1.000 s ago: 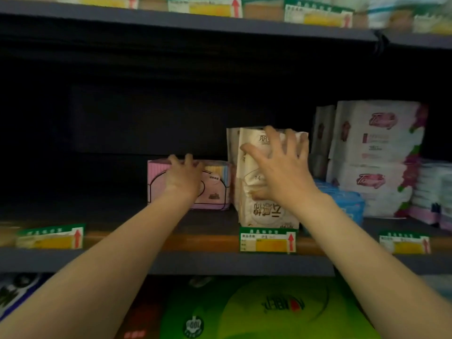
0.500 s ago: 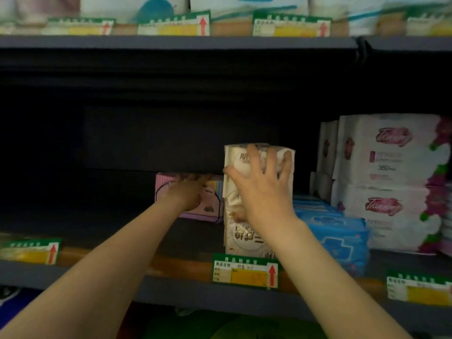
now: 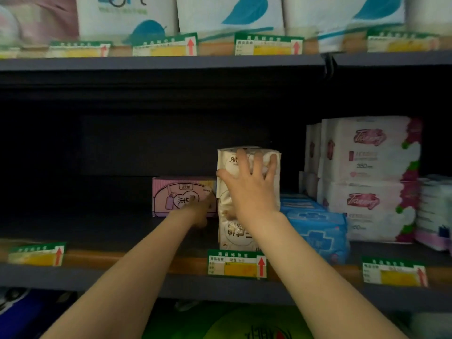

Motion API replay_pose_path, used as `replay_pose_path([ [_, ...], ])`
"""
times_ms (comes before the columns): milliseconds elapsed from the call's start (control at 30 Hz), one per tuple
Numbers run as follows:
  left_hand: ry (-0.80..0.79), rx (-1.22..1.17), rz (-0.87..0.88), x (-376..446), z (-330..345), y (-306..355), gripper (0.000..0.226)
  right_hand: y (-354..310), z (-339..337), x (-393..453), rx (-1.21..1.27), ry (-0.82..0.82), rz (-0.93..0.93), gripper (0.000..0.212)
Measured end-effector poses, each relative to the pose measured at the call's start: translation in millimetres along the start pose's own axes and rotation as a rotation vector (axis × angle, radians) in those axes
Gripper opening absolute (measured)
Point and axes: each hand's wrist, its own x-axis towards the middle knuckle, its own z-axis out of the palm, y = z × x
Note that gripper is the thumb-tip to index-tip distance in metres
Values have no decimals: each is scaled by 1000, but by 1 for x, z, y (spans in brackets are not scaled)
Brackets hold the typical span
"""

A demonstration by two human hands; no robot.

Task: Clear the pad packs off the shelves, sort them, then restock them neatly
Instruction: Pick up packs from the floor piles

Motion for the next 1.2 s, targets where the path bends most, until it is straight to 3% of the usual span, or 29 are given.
replay_pose_path([
  [67,22,-58,40,-3,3,-4,78,-2,-1,0,0,-41,22,85],
  [133,142,-165,127,-19,-4,-13,58,-6,-5,0,30,-87,34,85],
  [233,548,-308,229,-75,-15,-30,41,-12,-15,-9,116,-124,83,88],
  [333,933,-467,467,-161,10,-50,38,-26,-27,-44,197,122,80,74],
  [400,946,-523,576,-218,51,-65,32,-51,-22,-89,291,307,18,56],
  [433,889,-525,609,-241,83,-76,31,-70,-10,-120,367,317,-23,48],
  [500,662,-532,584,-278,158,-99,33,-111,32,-193,488,184,-80,38],
  [533,504,-542,538,-294,199,-111,36,-131,54,-231,544,35,-89,38],
  [667,-80,-386,412,-345,330,-154,43,-196,116,-350,742,-844,-113,42],
  [733,-273,-339,351,-360,362,-168,43,-218,141,-388,728,-1018,-173,41],
  [833,-369,-259,299,-376,375,-173,43,-239,168,-419,705,-1141,-197,46],
  [900,-436,-222,357,-386,381,-172,47,-242,181,-426,678,-1148,-172,58],
  [967,-577,-142,414,-398,384,-167,65,-241,191,-425,629,-1140,-167,64],
  [1067,-791,-22,338,-409,391,-155,100,-246,200,-417,577,-1164,-155,59],
  [1200,-830,150,317,-407,392,-135,110,-253,206,-408,555,-1173,-167,51],
])
